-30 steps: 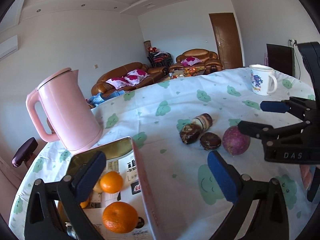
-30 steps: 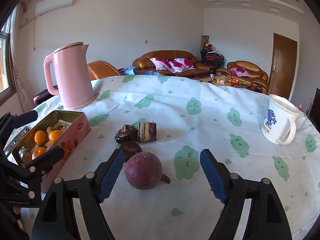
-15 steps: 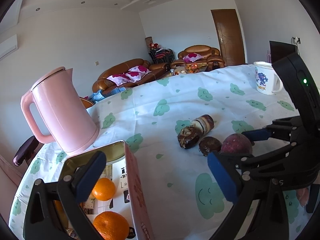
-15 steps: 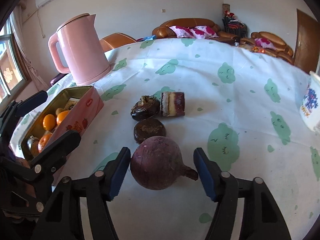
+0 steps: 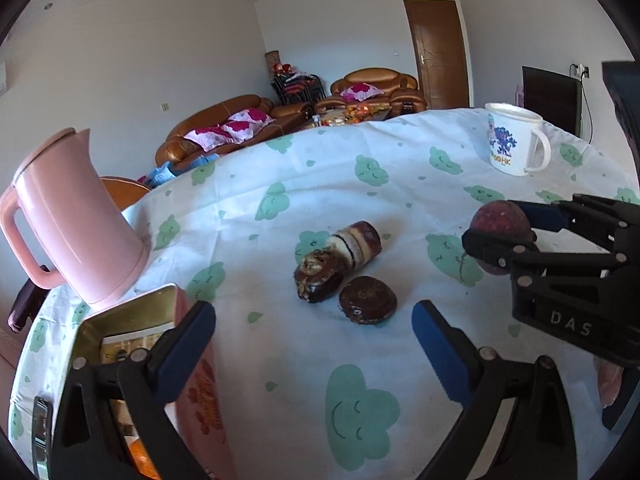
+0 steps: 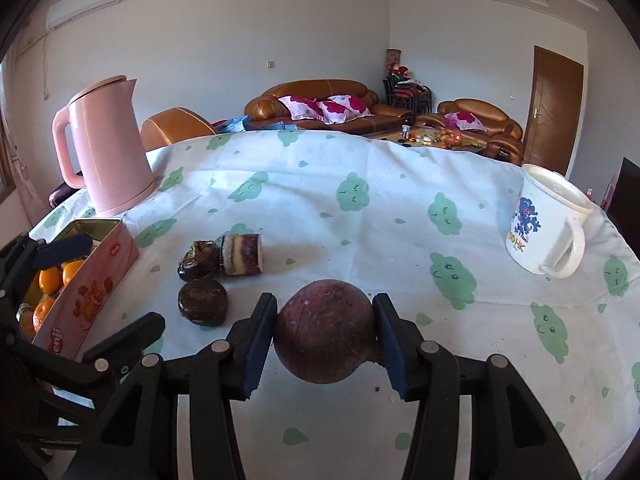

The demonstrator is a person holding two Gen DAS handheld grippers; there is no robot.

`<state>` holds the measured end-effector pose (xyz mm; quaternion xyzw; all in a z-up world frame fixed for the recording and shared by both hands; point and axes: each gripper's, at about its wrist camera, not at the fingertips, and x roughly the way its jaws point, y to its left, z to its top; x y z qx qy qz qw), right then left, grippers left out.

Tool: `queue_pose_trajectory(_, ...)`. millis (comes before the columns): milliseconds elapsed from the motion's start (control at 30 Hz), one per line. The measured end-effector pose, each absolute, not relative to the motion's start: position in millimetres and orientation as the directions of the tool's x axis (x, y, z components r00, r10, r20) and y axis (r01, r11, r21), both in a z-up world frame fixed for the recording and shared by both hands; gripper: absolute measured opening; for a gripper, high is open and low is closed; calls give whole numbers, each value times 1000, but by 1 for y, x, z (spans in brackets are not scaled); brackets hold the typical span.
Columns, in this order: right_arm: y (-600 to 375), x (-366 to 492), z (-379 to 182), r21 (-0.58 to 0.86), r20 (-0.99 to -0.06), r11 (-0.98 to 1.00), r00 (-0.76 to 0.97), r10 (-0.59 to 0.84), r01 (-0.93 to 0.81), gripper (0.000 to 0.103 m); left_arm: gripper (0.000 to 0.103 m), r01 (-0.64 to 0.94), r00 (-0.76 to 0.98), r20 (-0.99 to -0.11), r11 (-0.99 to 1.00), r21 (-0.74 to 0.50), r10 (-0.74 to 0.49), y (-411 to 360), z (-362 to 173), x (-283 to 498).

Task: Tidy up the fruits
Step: 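Grasp the dark round mangosteen with the left tool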

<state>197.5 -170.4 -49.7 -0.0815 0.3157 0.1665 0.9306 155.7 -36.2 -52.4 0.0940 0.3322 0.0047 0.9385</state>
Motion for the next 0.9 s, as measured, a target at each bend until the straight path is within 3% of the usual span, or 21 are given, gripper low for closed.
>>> queue_pose_trajectory(200,-182,202,-48,-5,-610,934,742,279,-356,51,76,59,691,-723,996,73,12,-36,-71,189)
queue_pose_trajectory(367,-180,200,-47,-8,-608,932,741,284,-363,51,68,71,665,-747,995,68,4,-46,-80,201)
queue_pose_trajectory(467,-179,200,-48,-8,-611,928,736,291,-373,51,58,78,643,-766,995,59,-5,-46,-84,205)
queue_pose_trajectory(533,-177,199,-49,-10,-614,924,732,297,-383,51,43,97,632,-774,995,33,-36,-45,-86,206)
queue_pose_trajectory(900,-178,193,-45,-3,-586,915,742,325,-403,51,43,127,674,-736,991,34,-61,-48,-77,196)
